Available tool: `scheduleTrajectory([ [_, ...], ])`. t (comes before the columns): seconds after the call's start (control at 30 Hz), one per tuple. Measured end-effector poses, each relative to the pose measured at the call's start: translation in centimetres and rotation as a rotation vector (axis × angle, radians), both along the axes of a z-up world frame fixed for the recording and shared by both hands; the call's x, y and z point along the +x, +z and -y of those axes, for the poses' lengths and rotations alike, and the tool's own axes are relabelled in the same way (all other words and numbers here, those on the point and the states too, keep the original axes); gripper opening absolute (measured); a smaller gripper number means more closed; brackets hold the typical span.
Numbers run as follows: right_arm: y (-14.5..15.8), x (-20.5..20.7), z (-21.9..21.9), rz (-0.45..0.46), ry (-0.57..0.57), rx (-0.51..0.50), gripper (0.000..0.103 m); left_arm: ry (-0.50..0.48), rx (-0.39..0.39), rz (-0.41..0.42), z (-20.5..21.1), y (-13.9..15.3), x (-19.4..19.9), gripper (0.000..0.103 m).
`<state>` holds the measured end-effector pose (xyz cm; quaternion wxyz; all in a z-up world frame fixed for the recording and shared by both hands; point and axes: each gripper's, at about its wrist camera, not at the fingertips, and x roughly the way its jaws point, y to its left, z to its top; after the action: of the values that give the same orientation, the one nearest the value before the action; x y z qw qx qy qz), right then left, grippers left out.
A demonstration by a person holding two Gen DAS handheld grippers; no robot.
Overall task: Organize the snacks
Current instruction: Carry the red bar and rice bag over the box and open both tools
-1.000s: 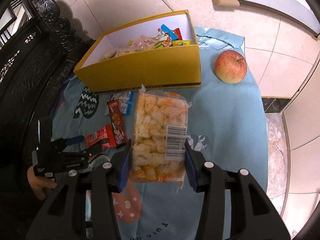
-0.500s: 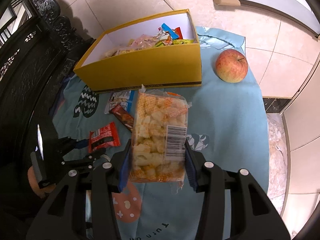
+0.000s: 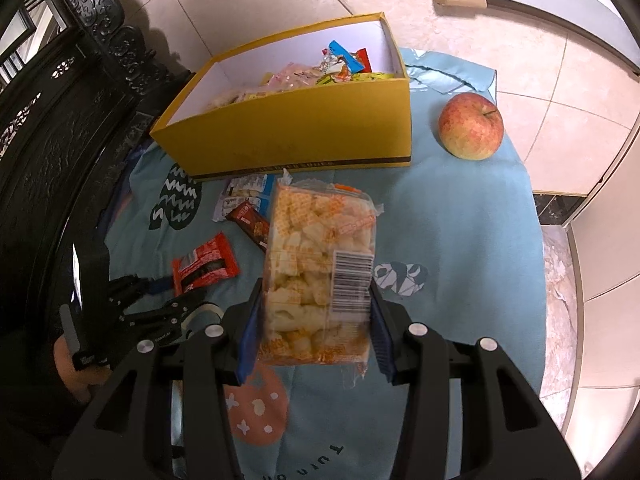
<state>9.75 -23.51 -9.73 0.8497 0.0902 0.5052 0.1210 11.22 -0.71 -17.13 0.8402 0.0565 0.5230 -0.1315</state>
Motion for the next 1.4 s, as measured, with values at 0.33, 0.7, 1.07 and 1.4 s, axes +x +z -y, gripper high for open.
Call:
scheduleTrajectory([
  [0.33,0.1,-0.4,0.5,-0.009,-0.014,-0.011,0.047,-0.140,0.101,0.070,2.4,0.2,1.3,0.046],
  [0.7,0.9,0.0,-0.3,0.027,0.013,-0.004,0.047,-0.115,-0.009,0.117,1.6,4.7,-1.2,0.045],
  [1.07,6.7,1.9,-0.7,0.147,0.054,0.023,0.047,-0.069,-0.129,0.317,2.5,14.7,0.4,0.045],
  [1.4,14.0,8.9,-0.6,0.280,0.073,-0.002,0.047,-0.004,-0.157,0.439,3.3,21.1,8.6,0.045],
])
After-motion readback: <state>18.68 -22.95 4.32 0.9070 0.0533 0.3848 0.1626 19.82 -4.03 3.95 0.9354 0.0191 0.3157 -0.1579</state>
